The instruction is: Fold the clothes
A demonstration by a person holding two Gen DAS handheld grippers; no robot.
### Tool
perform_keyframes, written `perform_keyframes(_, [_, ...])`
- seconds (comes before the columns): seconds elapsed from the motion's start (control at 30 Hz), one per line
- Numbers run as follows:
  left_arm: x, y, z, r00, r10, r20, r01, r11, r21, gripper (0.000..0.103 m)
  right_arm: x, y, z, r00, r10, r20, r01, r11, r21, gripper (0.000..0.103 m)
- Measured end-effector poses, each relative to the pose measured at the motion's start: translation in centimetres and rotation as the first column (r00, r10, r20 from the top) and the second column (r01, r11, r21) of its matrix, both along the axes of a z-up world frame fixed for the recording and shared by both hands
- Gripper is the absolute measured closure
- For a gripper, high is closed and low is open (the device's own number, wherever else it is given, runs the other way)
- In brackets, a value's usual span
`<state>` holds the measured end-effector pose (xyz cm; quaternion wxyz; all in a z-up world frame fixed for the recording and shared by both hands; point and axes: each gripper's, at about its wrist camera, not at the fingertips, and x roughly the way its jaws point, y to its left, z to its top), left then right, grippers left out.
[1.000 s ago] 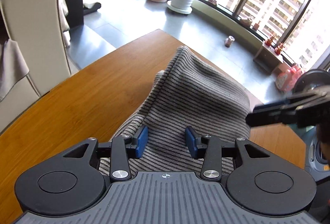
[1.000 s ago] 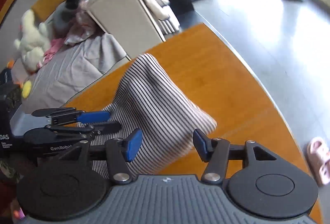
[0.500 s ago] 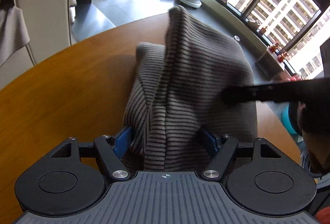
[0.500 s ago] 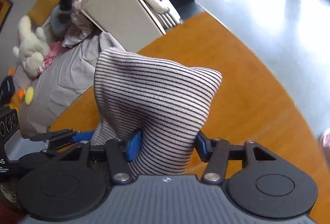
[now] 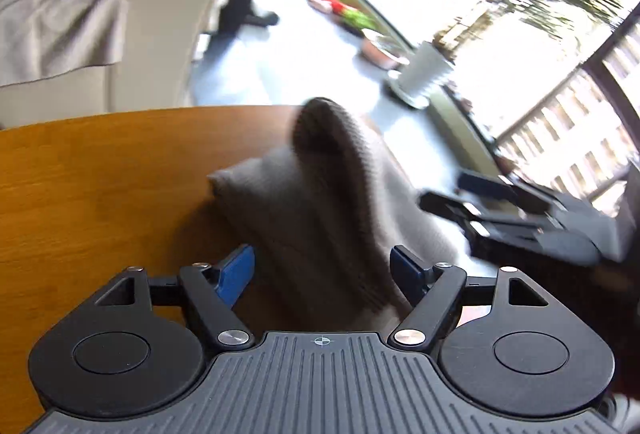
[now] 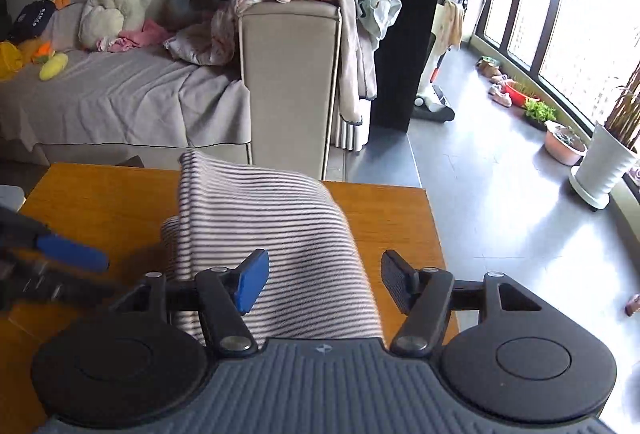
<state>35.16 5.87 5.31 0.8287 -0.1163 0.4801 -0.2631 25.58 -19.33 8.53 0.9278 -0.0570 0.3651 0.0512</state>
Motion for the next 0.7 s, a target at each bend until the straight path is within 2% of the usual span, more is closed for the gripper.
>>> perform_keyframes(0.07, [0.8, -0.3, -0.8, 0.997, 0.075, -0.026, -0.071, 0.991, 0.115, 0.050, -1.2, 2.2, -0.9, 0.998, 0.064, -0.004, -0.064, 0.998, -0.025, 0.040])
perform_keyframes(0.13, [0.9, -0.7, -1.3, 0.993, 0.109, -0.048, -0.099, 0.980, 0.173, 0.058, -1.4, 4.6, -2.1, 0.994, 0.113, -0.006, -0.113, 0.991, -0.071, 0.040])
perform_keyframes(0.23, [0.7, -1.3, -1.6, 0.990, 0.124, -0.072, -0.108, 0.975, 0.196, 0.062, -0.1, 7.3, -5.3, 0.986, 0.159, -0.045, -0.166, 0.952, -0.258, 0.039])
perform_keyframes(0.3, [0.3, -1.8, -1.5, 0.990, 0.117, -0.083, -0.100, 0.977, 0.188, 0.063, 0.3, 7.3, -6.1, 0.981, 0.192, -0.037, -0.194, 0.940, -0.279, 0.038])
perform_keyframes(0.33, [0.0, -2.1, -1.5, 0.990, 0.106, -0.089, -0.089, 0.980, 0.179, 0.063, 0.3, 6.8, -5.6, 0.980, 0.194, -0.040, -0.198, 0.944, -0.264, 0.044])
perform_keyframes(0.37, [-0.2, -2.4, -1.5, 0.991, 0.091, -0.094, -0.074, 0.982, 0.171, 0.066, 0.3, 6.2, -5.1, 0.980, 0.196, -0.045, -0.201, 0.948, -0.247, 0.058])
perform_keyframes(0.43, [-0.4, -3.1, -1.6, 0.994, 0.060, -0.096, -0.044, 0.985, 0.167, 0.073, 0.2, 4.5, -3.9, 0.984, 0.167, -0.057, -0.176, 0.957, -0.229, 0.073])
perform_keyframes(0.57, [-0.4, -4.3, -1.9, 0.993, 0.035, -0.109, -0.020, 0.991, 0.135, 0.077, 0.2, 0.7, -2.3, 0.994, 0.086, -0.063, -0.097, 0.970, -0.221, 0.077])
perform_keyframes(0.7, [-0.2, -5.1, -2.4, 0.992, -0.009, -0.127, 0.017, 0.998, 0.067, 0.077, 1.4, -3.2, 0.2, 0.995, 0.036, -0.091, -0.039, 0.999, -0.025, 0.080])
